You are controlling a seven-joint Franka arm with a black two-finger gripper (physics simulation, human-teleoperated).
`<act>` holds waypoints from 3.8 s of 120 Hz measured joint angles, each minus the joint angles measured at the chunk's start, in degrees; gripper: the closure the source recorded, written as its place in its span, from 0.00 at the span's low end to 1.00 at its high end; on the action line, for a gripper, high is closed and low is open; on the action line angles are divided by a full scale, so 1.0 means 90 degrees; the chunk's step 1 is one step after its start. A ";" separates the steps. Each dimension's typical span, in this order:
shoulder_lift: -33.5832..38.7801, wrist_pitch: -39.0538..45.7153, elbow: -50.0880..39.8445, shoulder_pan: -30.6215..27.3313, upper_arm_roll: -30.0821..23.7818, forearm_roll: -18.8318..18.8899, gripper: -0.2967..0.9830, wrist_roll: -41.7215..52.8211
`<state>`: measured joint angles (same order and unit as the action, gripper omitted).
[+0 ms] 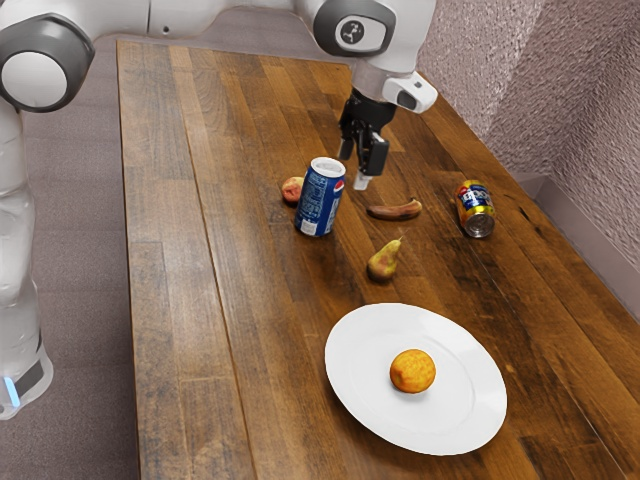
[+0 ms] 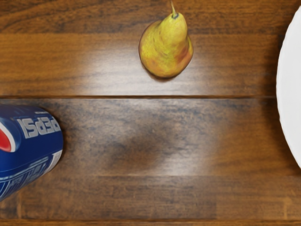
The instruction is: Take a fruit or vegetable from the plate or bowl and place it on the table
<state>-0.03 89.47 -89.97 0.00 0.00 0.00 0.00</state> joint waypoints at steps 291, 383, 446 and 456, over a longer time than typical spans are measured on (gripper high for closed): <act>0.0206 -0.0969 0.0397 0.2974 0.1086 0.0226 0.23 -0.2601; -0.0405 0.0880 -0.0488 0.3851 0.0820 -0.1131 0.23 -0.3225; -0.0467 0.1424 -0.0842 0.4010 0.0810 -0.1159 0.23 -0.3326; -0.0499 0.1511 -0.0886 0.3959 0.0810 -0.1144 0.23 -0.3333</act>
<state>-4.52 103.07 -97.95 35.64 7.29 -10.30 -30.00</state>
